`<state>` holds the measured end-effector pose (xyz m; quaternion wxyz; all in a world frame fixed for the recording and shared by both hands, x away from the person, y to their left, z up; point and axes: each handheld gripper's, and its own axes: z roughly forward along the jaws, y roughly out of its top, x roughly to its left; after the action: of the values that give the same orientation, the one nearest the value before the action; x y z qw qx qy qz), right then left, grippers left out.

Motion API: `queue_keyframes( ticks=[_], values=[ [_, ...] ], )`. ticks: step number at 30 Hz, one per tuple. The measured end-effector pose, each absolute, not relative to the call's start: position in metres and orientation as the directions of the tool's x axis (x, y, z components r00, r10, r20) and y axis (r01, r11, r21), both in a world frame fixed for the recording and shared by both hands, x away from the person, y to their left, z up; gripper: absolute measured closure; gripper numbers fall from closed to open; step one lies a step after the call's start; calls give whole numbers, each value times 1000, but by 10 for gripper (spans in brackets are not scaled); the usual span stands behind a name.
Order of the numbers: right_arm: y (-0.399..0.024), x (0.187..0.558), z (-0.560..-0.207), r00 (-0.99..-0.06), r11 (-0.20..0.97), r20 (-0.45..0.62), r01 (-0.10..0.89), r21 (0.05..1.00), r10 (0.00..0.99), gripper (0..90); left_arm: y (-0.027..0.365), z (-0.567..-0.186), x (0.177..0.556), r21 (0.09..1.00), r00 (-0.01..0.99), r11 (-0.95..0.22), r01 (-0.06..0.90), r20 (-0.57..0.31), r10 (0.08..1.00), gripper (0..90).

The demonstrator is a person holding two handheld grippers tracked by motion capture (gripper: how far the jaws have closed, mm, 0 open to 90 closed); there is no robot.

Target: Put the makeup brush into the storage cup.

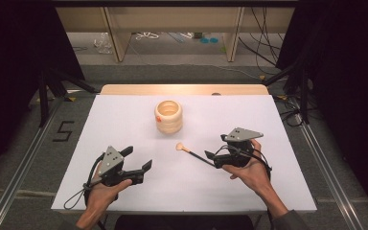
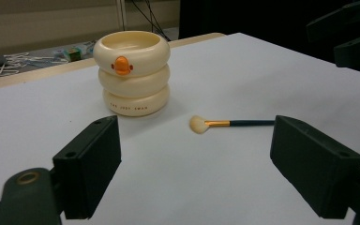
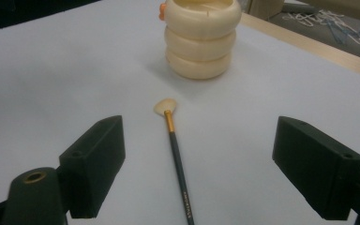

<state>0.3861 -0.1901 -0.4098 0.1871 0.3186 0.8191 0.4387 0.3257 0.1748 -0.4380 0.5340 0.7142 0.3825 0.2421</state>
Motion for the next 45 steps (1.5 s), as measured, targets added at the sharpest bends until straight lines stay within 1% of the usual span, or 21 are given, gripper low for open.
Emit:
queue_keyframes(
  ticks=[3, 6, 11, 17, 18, 19, 21, 27, 37, 39, 41, 42, 43, 44, 45],
  values=[
    [-187, 390, -412, -736, 439, -16, 386, 811, 677, 194, 176, -438, 327, 947, 591, -145, 287, -56, 805, 162],
    [-184, 396, -412, -744, 454, -8, 399, 796, 668, 195, 175, -439, 327, 946, 584, -126, 300, -78, 808, 162],
    [-168, 409, -411, -758, 489, 4, 425, 761, 653, 209, 174, -439, 329, 947, 593, -141, 290, -62, 803, 162],
    [-160, 417, -411, -770, 519, -9, 421, 744, 638, 226, 173, -439, 329, 947, 601, -136, 291, -70, 796, 162],
    [-159, 418, -411, -765, 517, 3, 438, 735, 645, 226, 171, -439, 329, 946, 599, -131, 296, -77, 797, 162],
    [-158, 420, -412, -770, 526, -2, 434, 732, 638, 228, 172, -439, 329, 945, 604, -146, 291, -63, 794, 162],
    [-156, 423, -415, -778, 540, -21, 416, 732, 628, 241, 171, -440, 329, 944, 602, -140, 298, -72, 795, 162],
    [-150, 428, -419, -794, 585, -31, 421, 694, 608, 255, 171, -439, 330, 944, 600, -141, 297, -70, 797, 162],
    [-133, 444, -424, -816, 653, -22, 446, 612, 577, 281, 171, -439, 330, 947, 605, -132, 292, -76, 792, 162],
    [-129, 449, -426, -831, 673, -24, 434, 599, 556, 296, 171, -439, 329, 945, 601, -140, 296, -70, 796, 162],
    [-127, 450, -427, -827, 676, -18, 446, 587, 561, 297, 171, -439, 329, 946, 602, -140, 293, -68, 796, 162],
    [-126, 452, -429, -834, 685, -34, 429, 588, 551, 301, 171, -439, 329, 946, 604, -144, 289, -63, 795, 162],
    [-125, 452, -429, -830, 688, -20, 449, 570, 558, 306, 171, -439, 329, 946, 604, -145, 290, -64, 794, 162],
    [-123, 455, -432, -842, 703, -14, 441, 558, 539, 318, 171, -439, 329, 945, 602, -141, 294, -68, 796, 162],
    [-122, 456, -433, -840, 708, -8, 451, 544, 542, 319, 171, -439, 329, 945, 601, -141, 295, -69, 796, 162]
  ],
)
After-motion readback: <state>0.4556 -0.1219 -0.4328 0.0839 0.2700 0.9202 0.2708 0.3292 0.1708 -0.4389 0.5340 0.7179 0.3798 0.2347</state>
